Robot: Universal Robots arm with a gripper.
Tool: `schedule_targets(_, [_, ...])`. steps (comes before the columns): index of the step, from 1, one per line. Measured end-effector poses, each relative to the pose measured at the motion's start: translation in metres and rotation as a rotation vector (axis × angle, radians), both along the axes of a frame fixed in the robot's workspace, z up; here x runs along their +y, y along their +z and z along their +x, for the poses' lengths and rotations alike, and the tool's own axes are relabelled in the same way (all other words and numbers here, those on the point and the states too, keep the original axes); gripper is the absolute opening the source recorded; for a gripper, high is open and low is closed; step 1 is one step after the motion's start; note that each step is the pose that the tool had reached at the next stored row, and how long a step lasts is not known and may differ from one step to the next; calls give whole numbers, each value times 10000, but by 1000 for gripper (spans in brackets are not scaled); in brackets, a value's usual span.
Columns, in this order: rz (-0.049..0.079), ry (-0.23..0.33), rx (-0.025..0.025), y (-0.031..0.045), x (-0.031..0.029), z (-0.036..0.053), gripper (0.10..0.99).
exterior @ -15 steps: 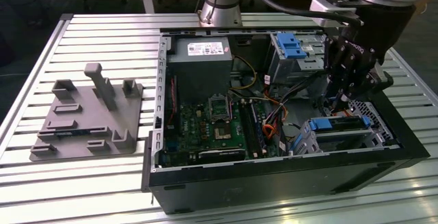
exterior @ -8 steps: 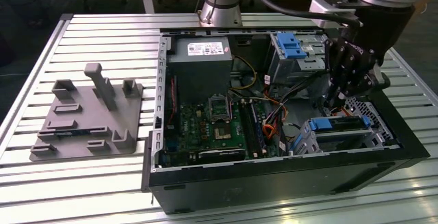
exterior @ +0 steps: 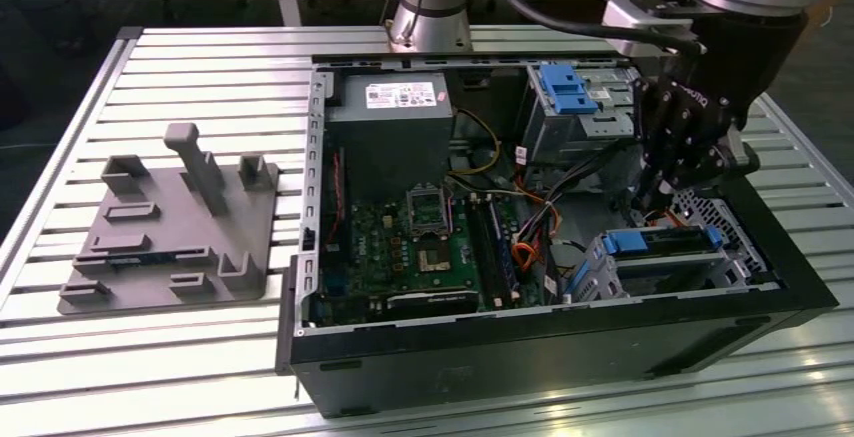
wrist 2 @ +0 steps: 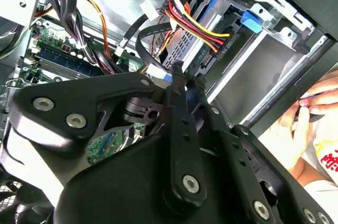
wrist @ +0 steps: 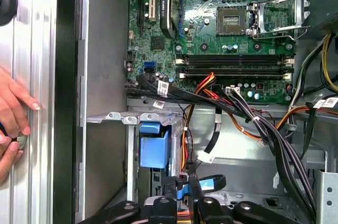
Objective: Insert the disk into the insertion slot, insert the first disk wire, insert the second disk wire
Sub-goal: 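Insert the second disk wire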
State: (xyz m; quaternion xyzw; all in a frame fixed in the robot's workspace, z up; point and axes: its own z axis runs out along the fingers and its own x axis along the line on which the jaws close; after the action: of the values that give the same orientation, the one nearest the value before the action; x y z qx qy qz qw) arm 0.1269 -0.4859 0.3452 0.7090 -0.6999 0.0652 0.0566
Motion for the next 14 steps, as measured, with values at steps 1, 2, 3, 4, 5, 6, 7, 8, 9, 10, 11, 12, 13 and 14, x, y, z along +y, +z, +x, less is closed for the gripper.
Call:
schedule_targets(1, [-1, 0, -1, -1, 0, 0, 224])
schedule_targets(2, [0, 0, -2, -2, 0, 0, 204])
schedule_targets(3, [0, 0, -4, -3, 0, 0, 145])
schedule_targets(4, [0, 1, -5, -4, 0, 0, 145])
schedule_targets(5, [0, 0, -7, -5, 0, 0, 141])
schedule_targets(6, [0, 0, -9, -6, 0, 0, 141])
schedule_targets(7, [0, 0, -10, -7, 0, 0, 141])
schedule_targets(8, [0, 0, -12, -7, 0, 0, 141])
schedule_targets(9, [0, 0, -14, -8, 0, 0, 141])
schedule_targets(10, [0, 0, -15, -9, 0, 0, 141])
schedule_targets(11, [0, 0, -15, -10, 0, 0, 141])
schedule_targets(12, [0, 0, -17, -10, 0, 0, 141])
schedule_targets(13, [0, 0, -20, -11, 0, 0, 141])
schedule_targets(14, [1, 0, -26, -12, 0, 0, 141])
